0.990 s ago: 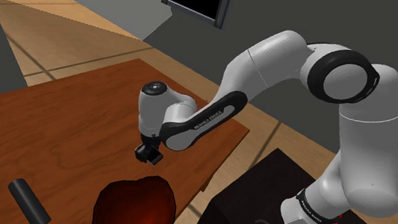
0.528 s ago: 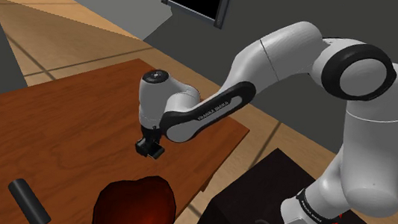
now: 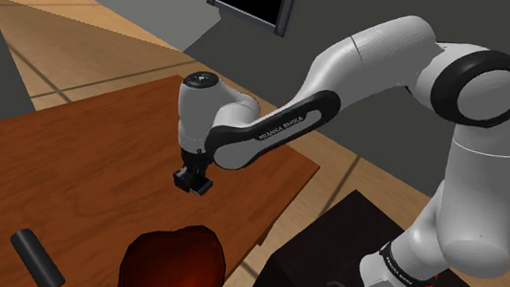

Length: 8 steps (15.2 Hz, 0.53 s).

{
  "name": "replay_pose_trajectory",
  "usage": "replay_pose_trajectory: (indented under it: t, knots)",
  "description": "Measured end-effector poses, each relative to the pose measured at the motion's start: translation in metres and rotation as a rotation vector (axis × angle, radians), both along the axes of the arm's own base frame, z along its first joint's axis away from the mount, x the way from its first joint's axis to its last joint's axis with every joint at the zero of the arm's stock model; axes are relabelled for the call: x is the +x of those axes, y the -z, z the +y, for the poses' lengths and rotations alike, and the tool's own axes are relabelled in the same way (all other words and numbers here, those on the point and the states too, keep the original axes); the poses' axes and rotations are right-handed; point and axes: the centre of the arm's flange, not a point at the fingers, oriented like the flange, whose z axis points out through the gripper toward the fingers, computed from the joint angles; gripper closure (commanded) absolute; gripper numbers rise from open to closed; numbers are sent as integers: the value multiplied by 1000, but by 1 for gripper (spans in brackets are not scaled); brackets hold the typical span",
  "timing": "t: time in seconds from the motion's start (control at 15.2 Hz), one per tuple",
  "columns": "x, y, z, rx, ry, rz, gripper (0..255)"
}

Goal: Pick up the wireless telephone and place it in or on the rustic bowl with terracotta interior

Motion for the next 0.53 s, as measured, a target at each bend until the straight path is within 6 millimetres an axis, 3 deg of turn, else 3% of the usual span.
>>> replay_pose_trajectory:
  t: [0.53]
  knots:
    - [1,-42,0,0,0,0,255]
